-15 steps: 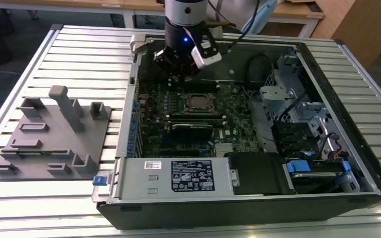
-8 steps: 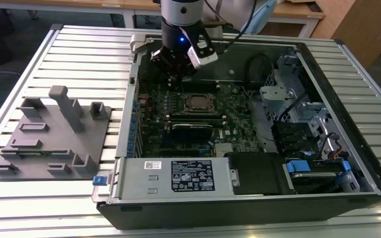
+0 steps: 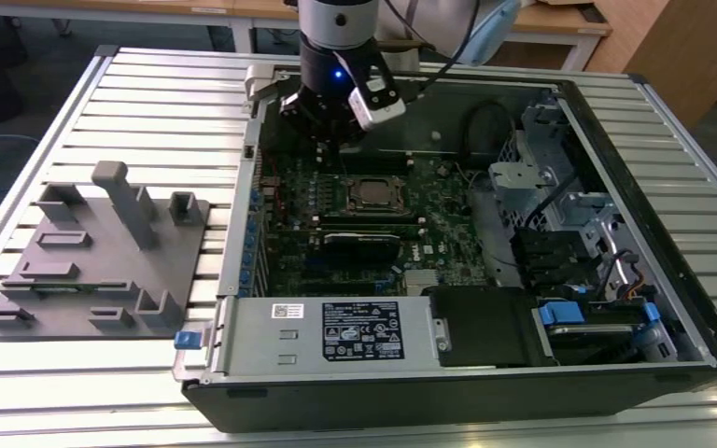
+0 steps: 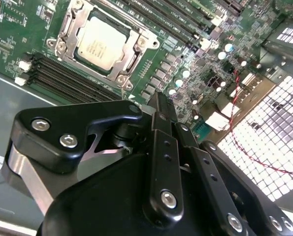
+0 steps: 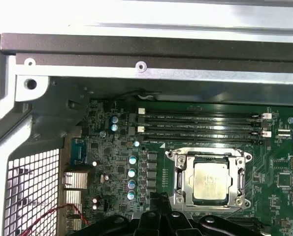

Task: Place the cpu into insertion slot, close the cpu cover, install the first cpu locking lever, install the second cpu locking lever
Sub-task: 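Install the first cpu locking lever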

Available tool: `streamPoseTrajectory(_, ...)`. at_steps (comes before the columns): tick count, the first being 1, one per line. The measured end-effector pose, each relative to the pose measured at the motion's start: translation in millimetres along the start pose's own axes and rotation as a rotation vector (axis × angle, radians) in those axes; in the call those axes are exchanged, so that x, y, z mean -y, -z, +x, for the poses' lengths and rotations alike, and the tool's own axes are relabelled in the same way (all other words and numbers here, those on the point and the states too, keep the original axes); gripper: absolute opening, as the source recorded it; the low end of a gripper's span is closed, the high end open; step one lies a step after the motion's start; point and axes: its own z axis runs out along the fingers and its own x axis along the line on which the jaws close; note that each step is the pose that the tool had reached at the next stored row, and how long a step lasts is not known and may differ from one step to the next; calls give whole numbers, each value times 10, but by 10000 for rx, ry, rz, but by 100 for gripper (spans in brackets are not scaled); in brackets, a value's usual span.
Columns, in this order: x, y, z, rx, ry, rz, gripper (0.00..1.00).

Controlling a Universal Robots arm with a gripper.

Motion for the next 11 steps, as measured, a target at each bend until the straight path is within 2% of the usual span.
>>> streamPoseTrajectory(2, 3, 0, 0, 2, -1, -100, 10)
streamPoseTrajectory(5, 10, 0, 1, 7, -2, -344, 10)
streamPoseTrajectory(8, 17, 0, 2, 11, -4, -544, 10)
streamPoseTrajectory(11, 24, -2, 4, 13, -4, -625, 10)
